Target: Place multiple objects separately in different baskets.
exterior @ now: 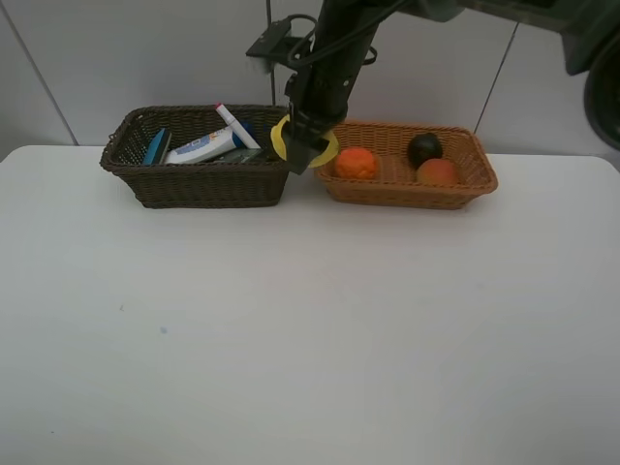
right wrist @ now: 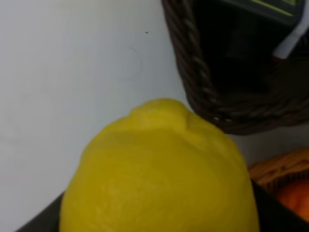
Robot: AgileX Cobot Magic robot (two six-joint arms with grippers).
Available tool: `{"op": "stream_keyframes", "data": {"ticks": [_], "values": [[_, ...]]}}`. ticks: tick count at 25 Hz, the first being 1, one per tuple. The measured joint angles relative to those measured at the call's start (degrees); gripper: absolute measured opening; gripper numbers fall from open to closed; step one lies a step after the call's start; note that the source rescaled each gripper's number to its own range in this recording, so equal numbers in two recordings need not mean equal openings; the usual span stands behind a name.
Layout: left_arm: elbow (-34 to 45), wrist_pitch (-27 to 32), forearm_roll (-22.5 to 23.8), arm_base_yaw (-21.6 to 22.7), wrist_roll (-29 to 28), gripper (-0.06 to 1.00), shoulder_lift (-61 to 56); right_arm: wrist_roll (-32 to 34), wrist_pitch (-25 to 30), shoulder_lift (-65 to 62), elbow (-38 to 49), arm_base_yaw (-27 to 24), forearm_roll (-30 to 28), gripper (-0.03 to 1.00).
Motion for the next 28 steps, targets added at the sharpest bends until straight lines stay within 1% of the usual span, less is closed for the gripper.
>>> {"op": "stream_keyframes", "data": {"ticks": [4, 9, 12, 15, 17, 20, 22, 24, 28], "values": [[0.0, 0.0, 0.0, 0.0, 0.0, 1.0, 0.0, 5.63, -0.13, 0.06, 0.0, -5.24, -1.61, 0.57], [0.0, 0.0, 0.0, 0.0, 0.0, 1.0, 0.0, 14.1, -4.1, 0.16, 0.0, -13.68, -2.15, 0.57], [0.0, 0.0, 0.0, 0.0, 0.0, 1.0, 0.0, 18.78, -6.74, 0.89, 0.0, -17.03, -2.15, 0.57], [0.0, 0.0, 0.0, 0.0, 0.0, 1.0, 0.0, 23.02, -8.47, 2.23, 0.0, -19.08, -2.15, 0.57], [0.0, 0.0, 0.0, 0.0, 0.0, 1.0, 0.0, 26.38, -9.25, 3.1, 0.0, -19.88, -1.83, 0.62], [0.0, 0.0, 0.0, 0.0, 0.0, 1.0, 0.0, 30.14, -9.58, 4.06, 0.0, -20.35, -2.15, 0.79], [0.0, 0.0, 0.0, 0.0, 0.0, 1.0, 0.0, 32.06, -10.02, 4.32, 0.0, -20.3, -3.03, 0.88], [0.0, 0.0, 0.0, 0.0, 0.0, 1.0, 0.0, 32.96, -10.19, 4.33, 0.0, -20.3, -3.17, 0.91], [0.0, 0.0, 0.0, 0.0, 0.0, 1.0, 0.0, 33.96, -9.39, 4.28, 0.13, -20.3, -3.17, 0.92]]}}
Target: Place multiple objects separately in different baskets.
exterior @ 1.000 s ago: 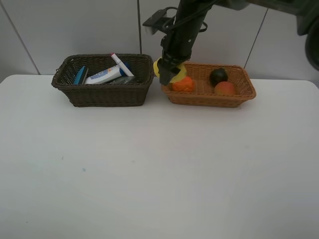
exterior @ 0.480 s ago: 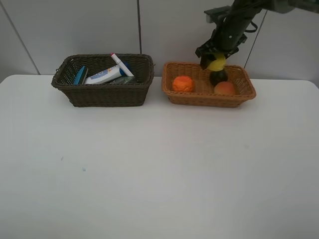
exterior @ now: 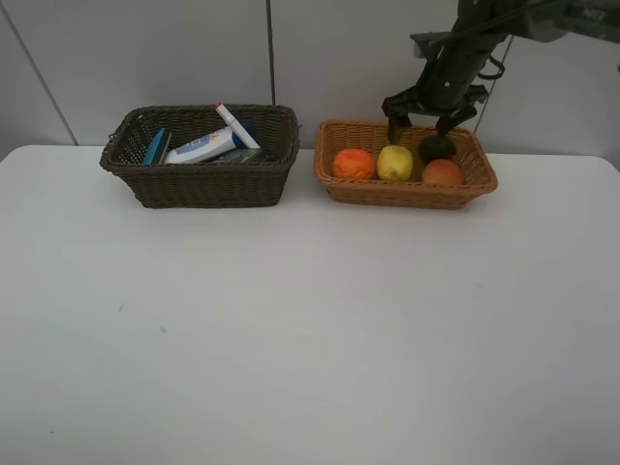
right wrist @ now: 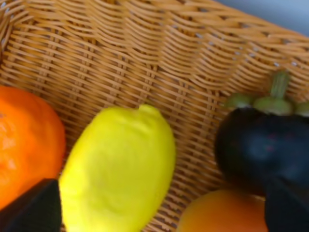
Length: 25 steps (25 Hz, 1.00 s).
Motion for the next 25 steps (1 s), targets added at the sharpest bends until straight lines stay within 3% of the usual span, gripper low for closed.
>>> {"op": "stream_keyframes", "data": {"ticks": [6, 12, 17, 19, 25], "values": [[0.0, 0.0, 0.0, 0.0, 0.0, 1.0, 0.0, 4.25, 0.32, -2.7, 0.04, -1.57, -1.91, 0.92], [0.0, 0.0, 0.0, 0.0, 0.0, 1.0, 0.0, 6.26, 5.58, -6.1, 0.04, -9.58, -4.34, 0.92], [0.0, 0.0, 0.0, 0.0, 0.0, 1.0, 0.0, 6.26, 9.1, -10.89, 1.05, -17.34, -1.34, 0.92], [0.0, 0.0, 0.0, 0.0, 0.0, 1.0, 0.0, 6.26, 9.08, -14.13, 3.59, -19.8, -0.58, 0.92], [0.0, 0.0, 0.0, 0.0, 0.0, 1.0, 0.0, 5.23, 9.43, -31.94, 22.61, -23.82, -0.65, 0.92]]}}
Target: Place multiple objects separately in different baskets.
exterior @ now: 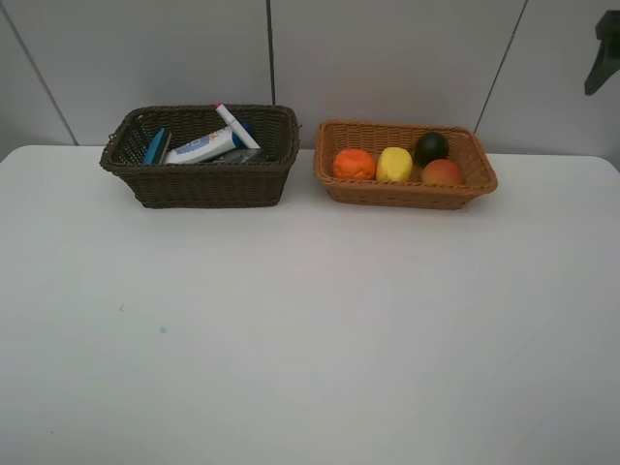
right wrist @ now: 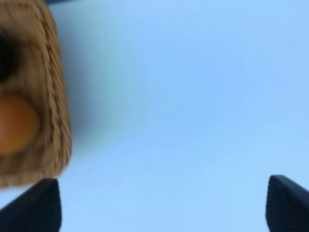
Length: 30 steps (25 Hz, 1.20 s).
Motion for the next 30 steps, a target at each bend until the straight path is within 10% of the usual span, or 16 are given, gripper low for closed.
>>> {"op": "stream_keyframes", "data": {"ticks": [16, 30], "values": [[0.0, 0.0, 0.0, 0.0, 0.0, 1.0, 0.0, -0.31, -7.28, -58.28, 49.67, -0.06, 1.67, 0.92], [0.0, 0.0, 0.0, 0.0, 0.0, 1.0, 0.0, -5.58, -5.1, -94.38, 63.15, -0.06, 11.34, 0.92]]}}
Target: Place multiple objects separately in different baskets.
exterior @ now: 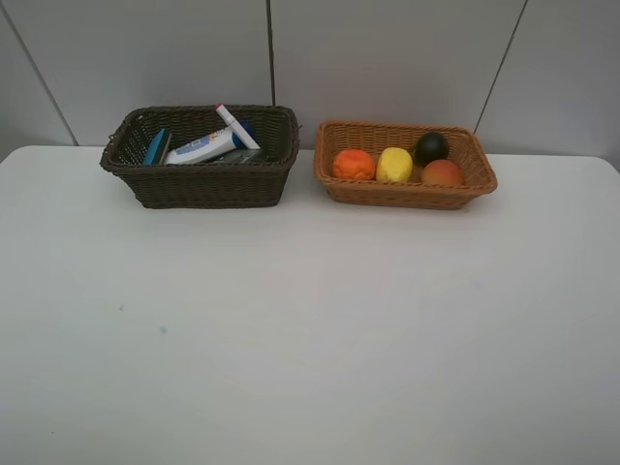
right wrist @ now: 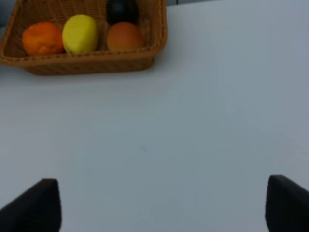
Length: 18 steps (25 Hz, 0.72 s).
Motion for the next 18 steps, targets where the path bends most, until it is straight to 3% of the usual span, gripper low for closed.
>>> {"op": "stream_keyframes", "data": {"ticks": [5, 13, 18], "values": [[0.0, 0.0, 0.0, 0.0, -0.02, 1.0, 0.0, -0.6, 0.3, -7.84, 2.08, 0.0, -0.53, 0.92], [0.0, 0.0, 0.0, 0.0, -0.02, 1.0, 0.0, -1.08, -0.84, -8.55, 5.06, 1.25, -2.13, 0.92], [0.0, 0.0, 0.0, 0.0, -0.02, 1.0, 0.0, 4.12, -2.71, -8.66, 6.0, 1.54, -7.26, 0.92]]}}
